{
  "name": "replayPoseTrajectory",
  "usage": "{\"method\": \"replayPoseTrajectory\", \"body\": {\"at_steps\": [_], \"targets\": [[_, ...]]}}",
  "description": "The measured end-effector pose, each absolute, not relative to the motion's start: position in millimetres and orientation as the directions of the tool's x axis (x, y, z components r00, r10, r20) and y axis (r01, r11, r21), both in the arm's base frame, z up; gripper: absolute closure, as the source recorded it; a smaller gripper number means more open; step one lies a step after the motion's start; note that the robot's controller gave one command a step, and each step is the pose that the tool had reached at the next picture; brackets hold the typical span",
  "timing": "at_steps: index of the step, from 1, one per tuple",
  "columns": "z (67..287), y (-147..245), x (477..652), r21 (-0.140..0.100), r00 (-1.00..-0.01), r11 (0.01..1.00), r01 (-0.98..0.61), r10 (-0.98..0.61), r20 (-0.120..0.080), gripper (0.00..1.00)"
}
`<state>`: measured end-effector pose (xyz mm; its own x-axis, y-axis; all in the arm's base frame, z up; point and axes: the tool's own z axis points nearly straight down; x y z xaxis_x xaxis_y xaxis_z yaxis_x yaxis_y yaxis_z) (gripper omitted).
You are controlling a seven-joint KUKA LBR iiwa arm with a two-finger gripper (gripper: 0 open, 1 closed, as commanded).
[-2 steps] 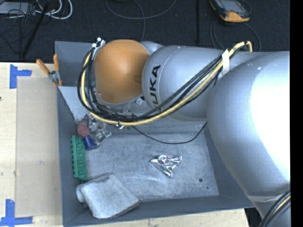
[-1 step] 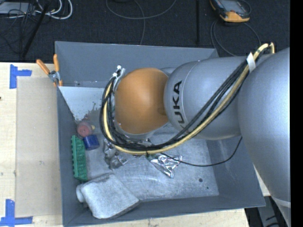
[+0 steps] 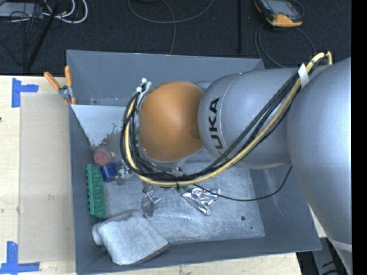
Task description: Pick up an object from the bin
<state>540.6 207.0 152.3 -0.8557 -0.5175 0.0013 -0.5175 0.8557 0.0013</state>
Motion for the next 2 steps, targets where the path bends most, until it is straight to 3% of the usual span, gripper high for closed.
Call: {"method": "replayPoseTrajectory", "body": {"at_steps": [1, 2], "targets": [[138.7, 120.2, 546.1, -0.002, -0.884, 0.884, -0.468, -0.468, 0.004, 0.00], [122.1, 29.8, 523.9, 0.001, -0.783, 0.783, -0.622, -0.622, 0.005, 0.00]]}}
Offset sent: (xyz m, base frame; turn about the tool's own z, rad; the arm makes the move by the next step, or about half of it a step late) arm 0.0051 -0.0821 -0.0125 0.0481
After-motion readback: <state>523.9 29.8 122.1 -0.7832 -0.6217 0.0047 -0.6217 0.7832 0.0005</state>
